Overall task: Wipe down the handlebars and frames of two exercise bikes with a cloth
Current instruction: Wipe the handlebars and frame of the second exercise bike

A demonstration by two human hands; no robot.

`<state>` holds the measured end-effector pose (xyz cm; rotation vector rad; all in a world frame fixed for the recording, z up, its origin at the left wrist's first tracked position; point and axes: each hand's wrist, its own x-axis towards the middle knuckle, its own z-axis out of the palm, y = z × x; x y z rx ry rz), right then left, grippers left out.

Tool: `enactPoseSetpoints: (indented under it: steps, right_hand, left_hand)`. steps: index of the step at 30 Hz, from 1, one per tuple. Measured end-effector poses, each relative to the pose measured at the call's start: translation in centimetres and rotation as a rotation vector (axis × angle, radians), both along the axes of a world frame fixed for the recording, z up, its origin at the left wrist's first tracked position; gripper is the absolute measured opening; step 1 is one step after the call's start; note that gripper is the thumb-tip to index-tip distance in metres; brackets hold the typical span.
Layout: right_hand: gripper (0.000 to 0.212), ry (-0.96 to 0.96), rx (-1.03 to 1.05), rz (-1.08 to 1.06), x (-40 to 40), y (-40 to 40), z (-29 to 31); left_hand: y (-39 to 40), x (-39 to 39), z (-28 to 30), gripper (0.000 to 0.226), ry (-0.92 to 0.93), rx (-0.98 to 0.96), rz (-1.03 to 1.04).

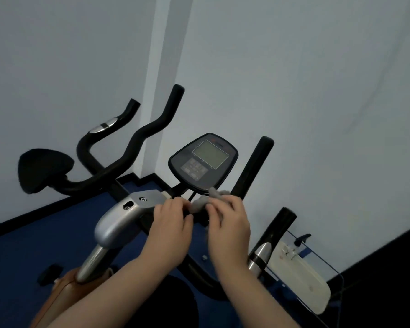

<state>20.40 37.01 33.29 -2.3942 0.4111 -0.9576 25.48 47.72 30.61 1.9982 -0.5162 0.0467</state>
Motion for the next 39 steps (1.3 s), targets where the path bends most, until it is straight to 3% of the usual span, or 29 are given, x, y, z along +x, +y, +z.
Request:
enactPoseSetpoints:
  steps: [2,5,7,10,13,16,18,21,23,24,27,29,33,35,39]
  right_hand:
    - [0.016,0.027,0.022,0.052,0.3,-1.9,1.4]
    - [0.018,-0.042,0.051,-0.144,1.4,-4.7,3.3]
    - [0.019,-0.094,0.112,-0.209,1.2,-2.6,2.1]
    - [0.019,-0.060,0.026,0.026,-0.3,2.4,-1.3]
    - [0.017,0.057,-0.025,0.191,0.0,0.2,0.4]
    - [0.016,-0.062,0.036,-0.080,0.9,-2.6,2.2]
    - [0.016,-0.061,0.037,-0.126,0.9,-0.4,0.6]
    - [0.018,0.062,0.025,0.253,-0.6,4.3,-2.0]
    - [0.019,0.129,0.005,0.446,-1.1,3.0,-1.0]
    - [0.018,0.107,-0.041,0.430,-0.9,1.5,0.0]
    - [0.016,-0.062,-0.001,0.070,-0.1,-2.7,1.9]
    - [0.016,-0.082,0.018,-0.034,-0.2,-1.5,0.8]
    - [0.020,0.107,0.062,0.415,-1.2,2.2,-1.4]
    - [0.017,0.162,0.051,0.481,-1.1,0.0,0.5]
    - [0.016,-0.082,-0.179,0.125,1.1,-7.0,7.1]
  left_hand:
    - [0.1,0.2,-0.1,0.012,0.033,-0.056,0.001]
    - [0.0,0.4,-0.3,0.013,0.077,-0.121,0.014]
    - [0.2,0.8,-0.5,0.019,0.143,-0.231,0.033]
    - [0.4,1.1,-0.5,0.024,0.257,-0.413,0.072]
    - [0.5,1.2,-0.6,0.020,0.318,-0.515,0.113]
    - [0.5,0.9,-0.6,0.018,0.353,-0.554,0.129]
    - [0.5,1.0,-0.4,0.018,0.359,-0.573,0.134]
    - [0.5,1.0,-0.4,0.022,0.328,-0.604,0.148]
    - [0.6,0.9,-0.3,0.025,0.317,-0.605,0.161]
    - [0.5,0.9,-0.3,0.026,0.316,-0.604,0.167]
    - [0.3,1.0,-0.3,0.029,0.319,-0.585,0.187]
    - [0.2,1.1,-0.4,0.029,0.327,-0.581,0.208]
    - [0.3,1.1,-0.5,0.029,0.322,-0.559,0.157]
    - [0.3,1.4,-0.4,0.025,0.321,-0.488,0.110]
    - [-1.8,2.8,1.4,0.014,0.217,-0.184,-0.015]
